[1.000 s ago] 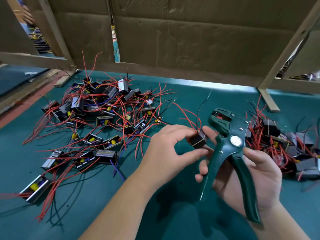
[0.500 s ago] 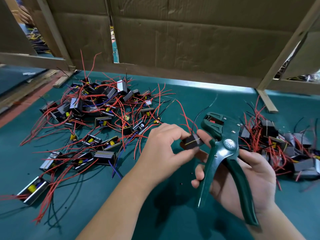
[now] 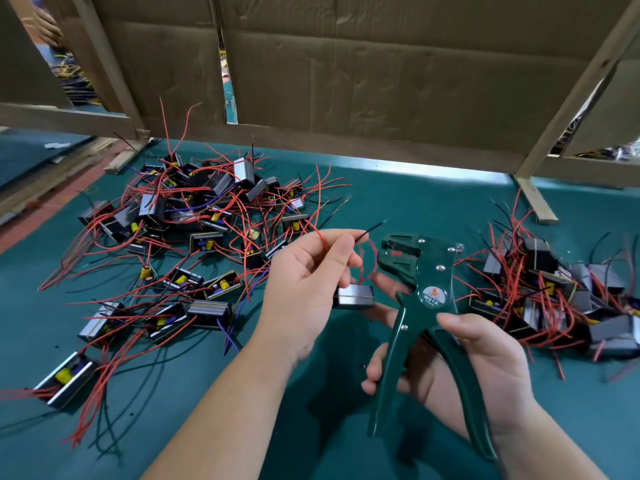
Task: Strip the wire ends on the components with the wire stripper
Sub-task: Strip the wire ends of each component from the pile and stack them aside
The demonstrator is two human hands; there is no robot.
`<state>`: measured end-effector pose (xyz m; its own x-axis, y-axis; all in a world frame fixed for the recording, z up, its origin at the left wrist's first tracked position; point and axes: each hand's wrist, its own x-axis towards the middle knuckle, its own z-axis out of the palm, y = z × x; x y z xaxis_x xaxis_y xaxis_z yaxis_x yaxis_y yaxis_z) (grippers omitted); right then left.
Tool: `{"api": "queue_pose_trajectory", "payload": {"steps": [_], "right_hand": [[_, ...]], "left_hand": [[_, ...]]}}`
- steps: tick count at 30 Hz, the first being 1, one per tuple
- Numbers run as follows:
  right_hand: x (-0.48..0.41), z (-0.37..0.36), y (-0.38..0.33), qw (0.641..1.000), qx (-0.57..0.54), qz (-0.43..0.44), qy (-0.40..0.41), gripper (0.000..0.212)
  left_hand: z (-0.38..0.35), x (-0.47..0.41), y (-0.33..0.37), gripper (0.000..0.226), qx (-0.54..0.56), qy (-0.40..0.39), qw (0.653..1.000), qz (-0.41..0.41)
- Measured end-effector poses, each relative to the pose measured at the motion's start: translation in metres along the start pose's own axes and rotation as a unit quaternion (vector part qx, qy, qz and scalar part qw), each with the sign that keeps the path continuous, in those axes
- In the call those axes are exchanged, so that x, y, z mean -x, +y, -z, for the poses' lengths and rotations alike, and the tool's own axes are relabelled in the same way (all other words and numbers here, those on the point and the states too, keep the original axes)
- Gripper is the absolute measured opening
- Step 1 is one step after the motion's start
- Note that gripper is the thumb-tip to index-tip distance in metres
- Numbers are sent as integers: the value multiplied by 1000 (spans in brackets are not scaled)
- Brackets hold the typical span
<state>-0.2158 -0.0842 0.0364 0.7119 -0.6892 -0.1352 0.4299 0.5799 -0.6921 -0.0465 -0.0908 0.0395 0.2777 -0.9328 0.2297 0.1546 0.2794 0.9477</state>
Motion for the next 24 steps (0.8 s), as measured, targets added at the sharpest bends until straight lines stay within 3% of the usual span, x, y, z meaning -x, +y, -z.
{"api": "queue_pose_trajectory", "payload": {"steps": [5,14,24], "right_hand": [[1,2,-6,999,6,2,36,78],[8,-6,-6,997,46,-16,-59,52],[9,-4,-4,993,112,-20,13,43]], "left_hand": [[10,-5,5,10,-10,8,999,-37],[6,1,5,7,-87,-47,993,-60],[8,0,8,9,-114,-62,989,-74]]}}
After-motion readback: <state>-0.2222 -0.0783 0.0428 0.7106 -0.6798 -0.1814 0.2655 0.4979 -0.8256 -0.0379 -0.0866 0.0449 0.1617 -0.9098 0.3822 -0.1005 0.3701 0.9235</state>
